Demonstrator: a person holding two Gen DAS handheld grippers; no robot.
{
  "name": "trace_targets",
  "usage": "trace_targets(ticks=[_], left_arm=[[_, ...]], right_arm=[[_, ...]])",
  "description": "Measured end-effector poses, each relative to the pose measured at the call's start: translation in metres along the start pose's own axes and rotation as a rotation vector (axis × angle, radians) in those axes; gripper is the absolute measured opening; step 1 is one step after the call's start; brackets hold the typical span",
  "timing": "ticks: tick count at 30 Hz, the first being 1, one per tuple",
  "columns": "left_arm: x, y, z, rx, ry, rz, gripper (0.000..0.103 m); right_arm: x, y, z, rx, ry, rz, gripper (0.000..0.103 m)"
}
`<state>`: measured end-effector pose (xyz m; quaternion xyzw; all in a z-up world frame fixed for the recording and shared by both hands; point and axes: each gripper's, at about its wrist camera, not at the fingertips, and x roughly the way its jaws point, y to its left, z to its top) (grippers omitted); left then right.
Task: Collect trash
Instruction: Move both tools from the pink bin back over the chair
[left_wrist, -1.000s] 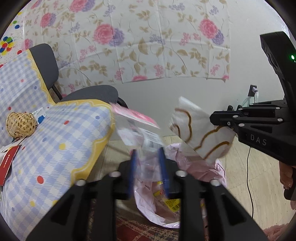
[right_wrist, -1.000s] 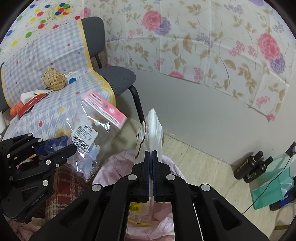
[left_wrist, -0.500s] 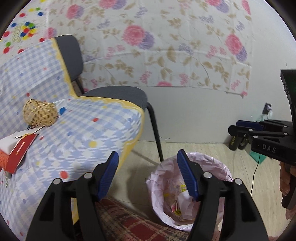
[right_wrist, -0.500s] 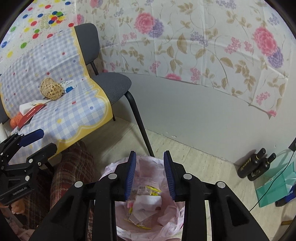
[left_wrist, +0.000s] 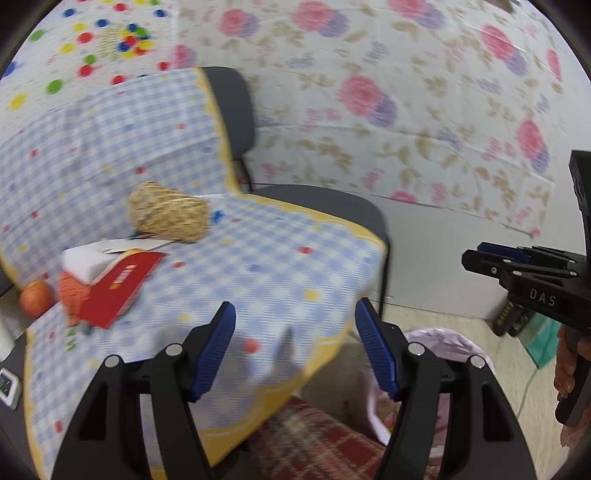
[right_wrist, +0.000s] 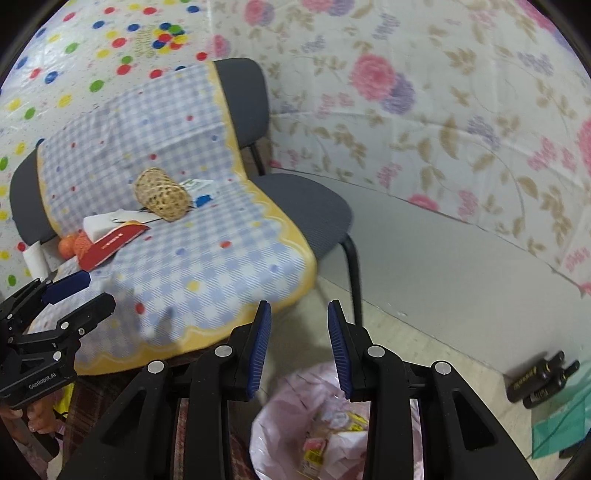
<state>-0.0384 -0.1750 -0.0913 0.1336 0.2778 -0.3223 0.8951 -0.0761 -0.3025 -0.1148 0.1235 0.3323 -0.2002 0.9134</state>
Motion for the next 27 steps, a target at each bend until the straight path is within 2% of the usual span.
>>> trace_targets(ticks=[7,13,16,20,27], left_arm=[[-0.007,0.061,0.001,-0.096,-0.004,0.127,0.068],[-0.008,0.120,-0.006,-0.184,0.014,0.254,0.068],[-0.005,0.145,-0.010,-0.215,0.037,0.290,0.076],[0.006,0.172,-0.014,-0.249,0.069,0.322,0.077],[0.036,0.200,-0.011,-0.314,0.114,0.321,0.077]], right_arm=[[0.024,0.041,0.023,-0.065,-0.003,0.080,0.036],[0.046,0.078,0.036,-0.132,-0.005,0.136,0.050],[0.057,0.095,0.042,-0.157,-0.001,0.161,0.052],[0.069,0.113,0.051,-0.179,-0.004,0.199,0.054],[0.084,0.133,0.062,-0.215,-0.004,0.224,0.054]])
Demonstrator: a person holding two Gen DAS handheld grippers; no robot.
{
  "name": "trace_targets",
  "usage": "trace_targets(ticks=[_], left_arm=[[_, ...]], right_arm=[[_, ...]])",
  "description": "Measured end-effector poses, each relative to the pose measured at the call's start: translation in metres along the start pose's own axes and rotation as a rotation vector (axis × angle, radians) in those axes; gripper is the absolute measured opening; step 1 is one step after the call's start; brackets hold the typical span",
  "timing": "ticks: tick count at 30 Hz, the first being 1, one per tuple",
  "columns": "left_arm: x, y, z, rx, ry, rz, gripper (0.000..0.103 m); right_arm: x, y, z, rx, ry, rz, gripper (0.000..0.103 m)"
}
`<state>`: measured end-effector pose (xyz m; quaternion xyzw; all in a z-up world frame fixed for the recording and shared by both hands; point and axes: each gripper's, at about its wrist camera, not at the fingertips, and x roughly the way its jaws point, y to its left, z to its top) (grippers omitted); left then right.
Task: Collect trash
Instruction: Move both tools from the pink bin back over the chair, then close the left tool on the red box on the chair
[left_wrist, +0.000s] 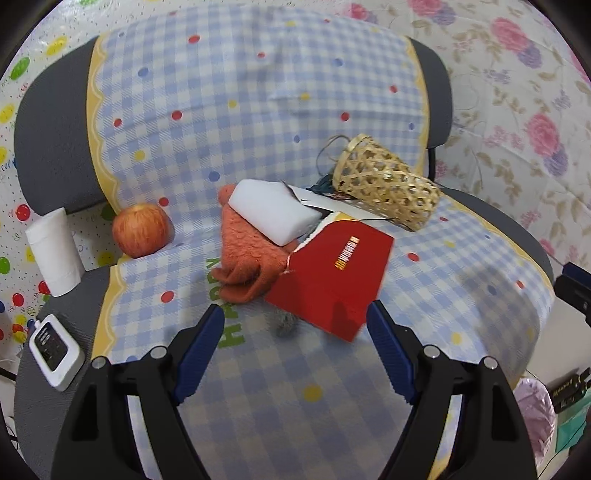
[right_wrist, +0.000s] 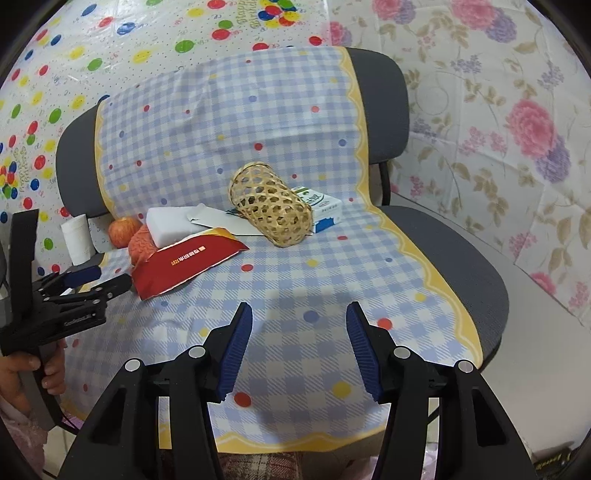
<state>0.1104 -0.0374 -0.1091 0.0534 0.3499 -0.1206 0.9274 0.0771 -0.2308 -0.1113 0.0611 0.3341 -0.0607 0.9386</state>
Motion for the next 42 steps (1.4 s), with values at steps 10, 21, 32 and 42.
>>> trace_targets(ticks=[10,21,32,42], left_arm=[[0.053,-0.015,0.023,0.050,0.089,-0.029,0.077],[0.057,-0.038,0.021,0.140,0.100,0.007,0.052],[-0.015,-0.018,0.018,0.061,-0.141,-0.163,0.004],[0.007,-0.041,0.011,0.126,-0.040,-0.156,0.011]], right_arm=[[0.027,-0.005,0.010,0.011,0.024,0.006,0.054],[0.035,-0.008,0.006,0.030,0.042,0.003,0.054],[0.025,-0.010,0.002,0.045,0.031,-0.004,0.054],[0.023,-0.018,-0.004,0.058,0.038,-0.002,0.054]])
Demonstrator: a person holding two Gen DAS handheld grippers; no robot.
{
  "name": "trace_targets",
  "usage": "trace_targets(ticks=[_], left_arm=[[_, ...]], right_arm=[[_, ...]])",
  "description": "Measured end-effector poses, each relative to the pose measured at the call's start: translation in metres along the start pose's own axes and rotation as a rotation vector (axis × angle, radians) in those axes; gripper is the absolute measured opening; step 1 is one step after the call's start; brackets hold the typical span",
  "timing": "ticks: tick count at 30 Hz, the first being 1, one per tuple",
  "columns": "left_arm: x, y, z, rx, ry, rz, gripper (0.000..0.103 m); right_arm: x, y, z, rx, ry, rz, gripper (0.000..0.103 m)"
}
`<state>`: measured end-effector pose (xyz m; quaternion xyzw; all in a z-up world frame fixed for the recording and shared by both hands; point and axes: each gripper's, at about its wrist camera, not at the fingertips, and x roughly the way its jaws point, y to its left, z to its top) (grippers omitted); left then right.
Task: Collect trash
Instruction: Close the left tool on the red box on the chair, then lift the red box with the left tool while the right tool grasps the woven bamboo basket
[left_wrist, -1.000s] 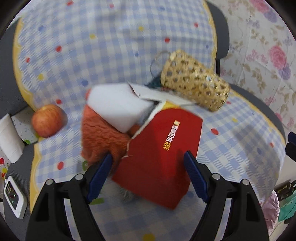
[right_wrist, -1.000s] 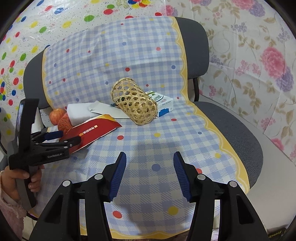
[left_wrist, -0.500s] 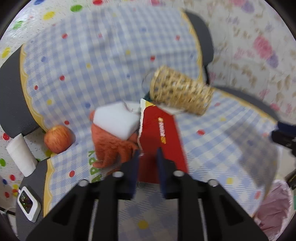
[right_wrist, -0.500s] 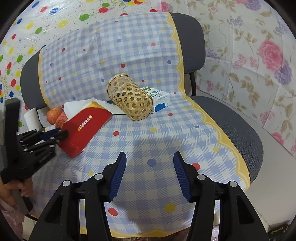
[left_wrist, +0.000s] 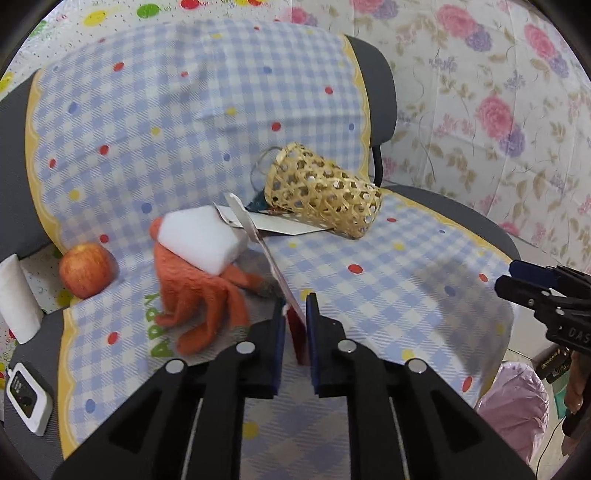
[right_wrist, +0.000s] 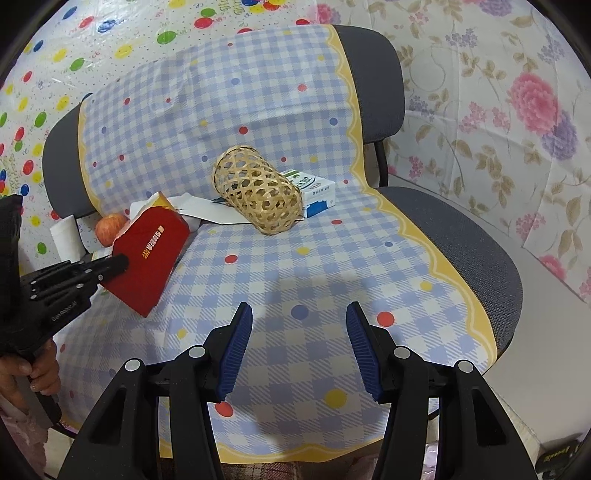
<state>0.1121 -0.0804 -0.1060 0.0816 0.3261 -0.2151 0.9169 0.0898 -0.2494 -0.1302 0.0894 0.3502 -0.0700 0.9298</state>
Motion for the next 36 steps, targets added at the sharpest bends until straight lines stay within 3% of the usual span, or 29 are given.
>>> trace_targets(ticks=[3,10,11,12,18,20,26,28,31,36], left_arm=[[0.014,0.003,0.001,-0.016,0.040,0.006,0.019],[0.035,0.009,0.011,-0.093,0.080,0.039,0.018],[0.033,0.010,0.012,-0.101,0.067,0.042,0.005],[0.026,0.011,0.012,-0.101,0.043,0.046,0.001],[-0.031,0.011,0.013,-0.041,-0.107,0.065,0.000],[-0.041,0.018,0.015,-0.045,-0.117,0.076,0.000],[-0.045,0.049,0.023,-0.132,-0.114,0.092,0.000],[-0.041,0.060,0.026,-0.155,-0.110,0.111,0.000],[-0.033,0.070,0.030,-0.172,-0.101,0.144,0.000],[-0.021,0.084,0.033,-0.195,-0.086,0.165,0.000]], right_arm=[[0.001,-0.004,-0.001,0.010,0.002,-0.002,0.054],[0.003,-0.005,-0.003,0.011,0.014,0.002,0.054],[0.003,-0.004,-0.002,0.007,0.013,0.003,0.054],[0.002,-0.003,-0.002,0.002,0.011,0.004,0.054],[0.006,0.008,0.013,-0.023,-0.009,0.019,0.055],[0.009,0.014,0.022,-0.041,-0.024,0.021,0.063],[0.036,0.030,0.054,-0.089,-0.029,0.048,0.069],[0.049,0.034,0.065,-0.100,-0.022,0.055,0.080],[0.072,0.043,0.082,-0.124,-0.008,0.061,0.087],[0.111,0.058,0.109,-0.181,0.006,0.051,0.087]])
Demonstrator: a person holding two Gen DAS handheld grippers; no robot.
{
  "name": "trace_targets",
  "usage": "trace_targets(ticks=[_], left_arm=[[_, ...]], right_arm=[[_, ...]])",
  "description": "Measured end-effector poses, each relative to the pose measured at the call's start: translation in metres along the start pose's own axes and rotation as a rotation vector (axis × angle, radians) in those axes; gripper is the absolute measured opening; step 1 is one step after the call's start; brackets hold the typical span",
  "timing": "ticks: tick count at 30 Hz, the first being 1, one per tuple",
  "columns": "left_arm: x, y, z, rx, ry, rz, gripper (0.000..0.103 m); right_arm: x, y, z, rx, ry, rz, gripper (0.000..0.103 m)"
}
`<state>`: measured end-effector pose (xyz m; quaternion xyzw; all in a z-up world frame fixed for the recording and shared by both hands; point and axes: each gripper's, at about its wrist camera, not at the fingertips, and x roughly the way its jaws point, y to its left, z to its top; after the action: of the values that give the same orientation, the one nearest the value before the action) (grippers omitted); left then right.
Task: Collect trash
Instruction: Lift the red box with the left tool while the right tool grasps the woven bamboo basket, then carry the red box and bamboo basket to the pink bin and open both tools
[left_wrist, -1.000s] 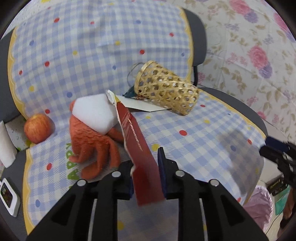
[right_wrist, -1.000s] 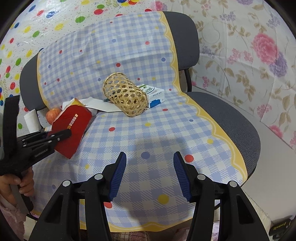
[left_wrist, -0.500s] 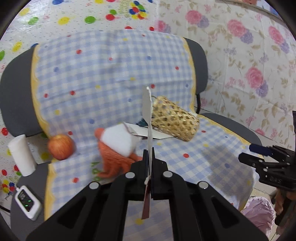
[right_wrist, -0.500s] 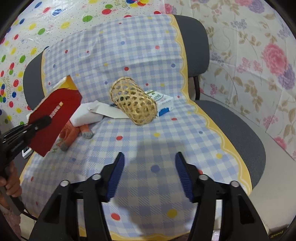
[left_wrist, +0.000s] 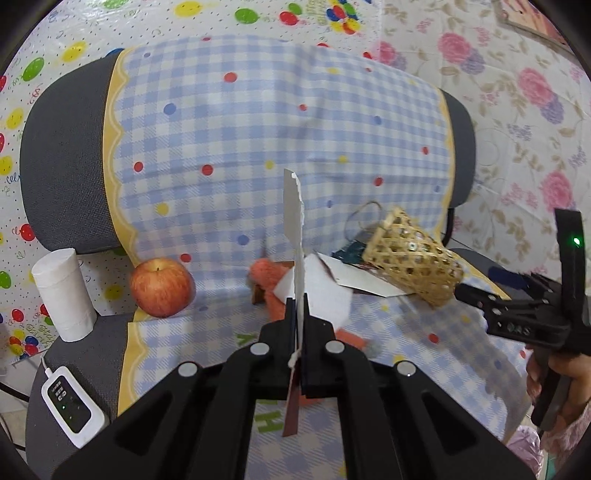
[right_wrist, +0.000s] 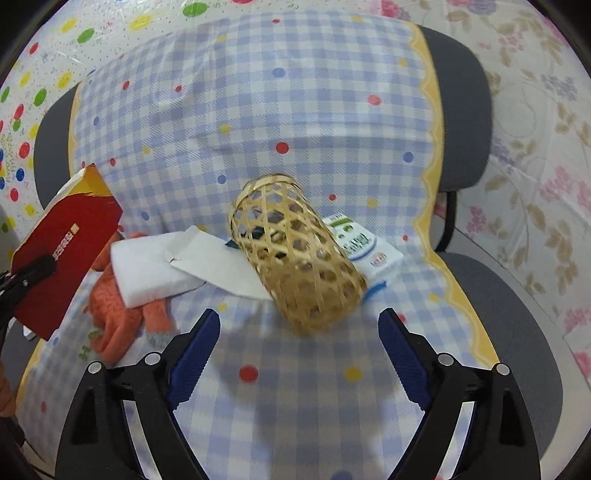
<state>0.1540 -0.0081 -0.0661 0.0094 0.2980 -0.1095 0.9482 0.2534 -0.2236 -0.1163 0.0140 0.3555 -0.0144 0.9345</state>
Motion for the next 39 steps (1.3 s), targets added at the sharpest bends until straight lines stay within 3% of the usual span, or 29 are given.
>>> trace_targets(ticks=[7,14,18,21,26,39], left_arm=[[0.018,0.013,0.002,-0.024,0.019,0.014,0.000],[0.032,0.019,0.003,-0.034,0.044,0.010,0.000],[0.031,0.016,0.003,-0.022,0.042,0.011,0.000],[0.024,0.013,0.003,-0.020,0.035,0.001,0.000],[0.004,0.004,-0.002,-0.006,0.011,-0.033,0.000],[-0.052,-0.045,-0.022,0.057,-0.046,-0.131,0.000]], right_arm=[[0.045,0.009,0.030,-0.084,0.026,-0.004,0.088],[0.080,0.030,0.038,-0.260,0.092,-0.070,0.088],[0.078,0.035,0.031,-0.306,0.087,-0.136,0.078],[0.054,0.029,0.031,-0.228,0.041,-0.130,0.075],[-0.002,0.009,0.027,-0.046,-0.026,-0.029,0.075],[-0.069,-0.018,-0.038,0.195,-0.028,0.067,0.076]])
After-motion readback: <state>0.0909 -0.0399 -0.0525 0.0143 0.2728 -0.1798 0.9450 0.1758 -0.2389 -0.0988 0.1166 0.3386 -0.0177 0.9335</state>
